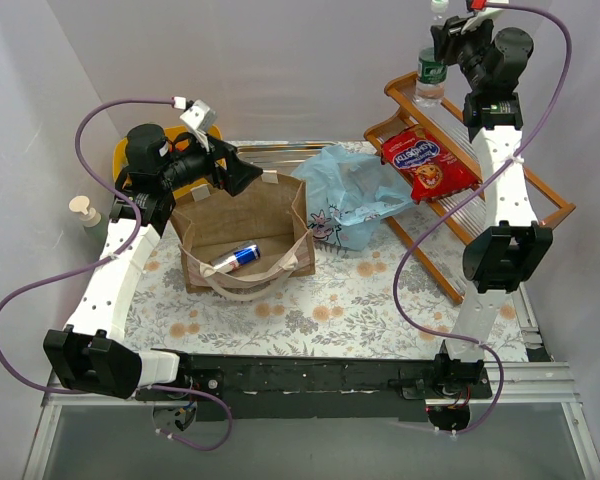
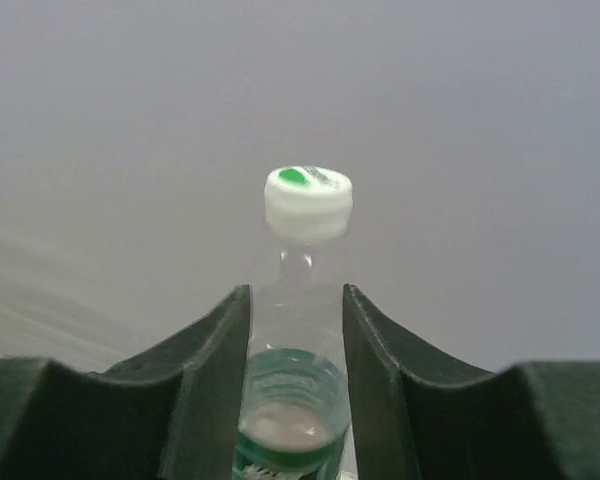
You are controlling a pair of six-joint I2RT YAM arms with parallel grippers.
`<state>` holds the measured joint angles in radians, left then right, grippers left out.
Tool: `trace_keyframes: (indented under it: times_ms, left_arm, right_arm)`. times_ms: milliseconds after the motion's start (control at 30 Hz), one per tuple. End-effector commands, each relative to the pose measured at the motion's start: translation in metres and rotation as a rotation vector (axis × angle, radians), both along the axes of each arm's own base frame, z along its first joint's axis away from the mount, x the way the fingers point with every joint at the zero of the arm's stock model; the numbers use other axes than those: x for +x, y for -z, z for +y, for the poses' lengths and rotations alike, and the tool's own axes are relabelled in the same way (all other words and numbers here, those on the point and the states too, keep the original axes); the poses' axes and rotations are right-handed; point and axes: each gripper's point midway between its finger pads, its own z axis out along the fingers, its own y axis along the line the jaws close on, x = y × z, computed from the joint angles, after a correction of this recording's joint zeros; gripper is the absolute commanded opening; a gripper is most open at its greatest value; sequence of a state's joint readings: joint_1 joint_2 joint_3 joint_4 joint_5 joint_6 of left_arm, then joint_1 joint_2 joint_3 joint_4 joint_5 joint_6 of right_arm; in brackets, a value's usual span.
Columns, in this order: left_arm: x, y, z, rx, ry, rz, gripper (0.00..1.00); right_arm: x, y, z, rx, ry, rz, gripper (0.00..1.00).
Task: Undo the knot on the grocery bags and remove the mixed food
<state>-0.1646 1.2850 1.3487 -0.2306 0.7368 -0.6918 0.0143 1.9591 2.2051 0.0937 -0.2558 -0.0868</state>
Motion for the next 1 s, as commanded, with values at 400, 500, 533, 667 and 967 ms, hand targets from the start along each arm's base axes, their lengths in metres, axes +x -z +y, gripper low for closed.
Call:
trace_keyframes:
  times_ms: [400, 500, 533, 667, 967]
  left_arm:
    - [-0.004, -0.005, 0.006, 0.024, -0.016, -0.023, 0.98]
    - [-0.005, -0.004, 0.006, 0.023, -0.013, -0.020, 0.98]
    - [-0.005, -0.003, 0.005, 0.023, -0.010, -0.019, 0.98]
    - [-0.005, -0.001, 0.005, 0.020, -0.007, -0.015, 0.98]
    - [-0.009, -0.003, 0.006, 0.022, -0.013, -0.022, 0.98]
  right_arm:
    - [-0.015, -0.033, -0.004, 0.042, 0.012, -0.115, 0.01]
    - [-0.015, -0.030, -0.005, 0.039, 0.018, -0.102, 0.01]
    - [-0.015, -0.028, -0.005, 0.039, 0.018, -0.097, 0.01]
    - [-0.006, -0.004, -0.010, 0.024, 0.052, -0.038, 0.01]
    - [-0.005, 0.023, 0.006, 0.063, -0.048, 0.035, 0.53]
